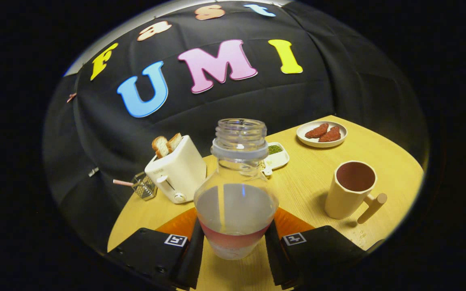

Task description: Take the bottle from table, then pour the juice into the cup, finally place the bottle on the coaster

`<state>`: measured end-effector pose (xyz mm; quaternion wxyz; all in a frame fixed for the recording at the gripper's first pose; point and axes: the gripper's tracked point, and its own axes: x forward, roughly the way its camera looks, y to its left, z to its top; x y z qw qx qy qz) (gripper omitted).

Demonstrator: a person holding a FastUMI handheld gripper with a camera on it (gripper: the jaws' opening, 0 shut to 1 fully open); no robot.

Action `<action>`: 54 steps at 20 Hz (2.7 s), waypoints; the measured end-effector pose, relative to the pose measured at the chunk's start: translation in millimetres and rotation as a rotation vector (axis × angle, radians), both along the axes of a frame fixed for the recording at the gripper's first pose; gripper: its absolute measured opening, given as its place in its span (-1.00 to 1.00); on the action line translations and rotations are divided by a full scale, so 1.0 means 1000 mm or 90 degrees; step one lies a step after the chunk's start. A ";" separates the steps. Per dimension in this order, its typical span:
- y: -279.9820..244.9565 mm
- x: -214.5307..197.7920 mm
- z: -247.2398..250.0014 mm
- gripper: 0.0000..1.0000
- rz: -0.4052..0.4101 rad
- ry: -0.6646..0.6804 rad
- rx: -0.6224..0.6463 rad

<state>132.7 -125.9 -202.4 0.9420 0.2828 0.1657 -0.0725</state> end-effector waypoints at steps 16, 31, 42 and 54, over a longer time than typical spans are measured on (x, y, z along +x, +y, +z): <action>-0.053 0.011 0.000 0.40 -0.160 -0.015 0.480; -0.080 0.033 -0.016 0.40 -0.300 -0.013 0.802; -0.087 0.043 -0.013 0.40 -0.351 -0.022 0.952; -0.101 0.048 0.004 0.40 -0.388 -0.069 1.078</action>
